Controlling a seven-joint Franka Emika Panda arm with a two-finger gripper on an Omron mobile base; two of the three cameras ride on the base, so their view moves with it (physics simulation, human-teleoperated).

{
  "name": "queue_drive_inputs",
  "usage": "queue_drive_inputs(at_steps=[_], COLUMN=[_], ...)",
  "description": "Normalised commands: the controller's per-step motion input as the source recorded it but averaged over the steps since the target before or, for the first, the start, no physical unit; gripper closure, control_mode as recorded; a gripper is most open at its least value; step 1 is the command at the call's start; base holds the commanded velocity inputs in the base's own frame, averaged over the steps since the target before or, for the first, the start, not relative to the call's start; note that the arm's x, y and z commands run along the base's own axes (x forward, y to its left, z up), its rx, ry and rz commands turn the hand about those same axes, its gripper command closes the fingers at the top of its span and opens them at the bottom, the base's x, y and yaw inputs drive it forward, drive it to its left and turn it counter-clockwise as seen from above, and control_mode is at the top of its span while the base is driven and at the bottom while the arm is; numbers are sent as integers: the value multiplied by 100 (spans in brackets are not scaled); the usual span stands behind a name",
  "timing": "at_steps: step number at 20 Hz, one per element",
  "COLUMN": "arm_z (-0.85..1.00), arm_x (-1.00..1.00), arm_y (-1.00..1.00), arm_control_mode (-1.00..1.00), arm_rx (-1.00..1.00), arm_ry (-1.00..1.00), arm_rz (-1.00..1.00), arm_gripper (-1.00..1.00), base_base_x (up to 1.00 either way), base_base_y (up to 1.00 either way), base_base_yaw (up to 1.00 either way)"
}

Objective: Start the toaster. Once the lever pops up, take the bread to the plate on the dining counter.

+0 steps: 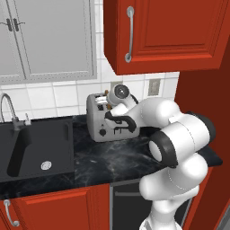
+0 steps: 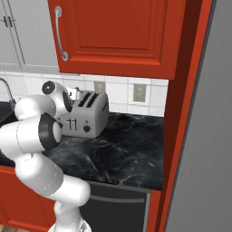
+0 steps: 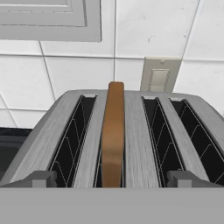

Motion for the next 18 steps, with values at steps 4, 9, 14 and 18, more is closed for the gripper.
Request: queue_drive_inputs(at_steps=[4, 9, 14, 18], arm_z=[0, 0, 0, 0], arm_x=[0, 0, 0, 0], arm_y=[0, 0, 0, 0], arm_control_mode=[-100, -100, -100, -100], arm_rx=[0, 0, 0, 0], arm_ry=[0, 0, 0, 0], arm_rz=[0, 0, 0, 0], arm_gripper=[-100, -100, -100, -100], base_base_x=[0, 0, 0, 0], base_base_y=[0, 0, 0, 0], base_base_yaw=[0, 0, 0, 0])
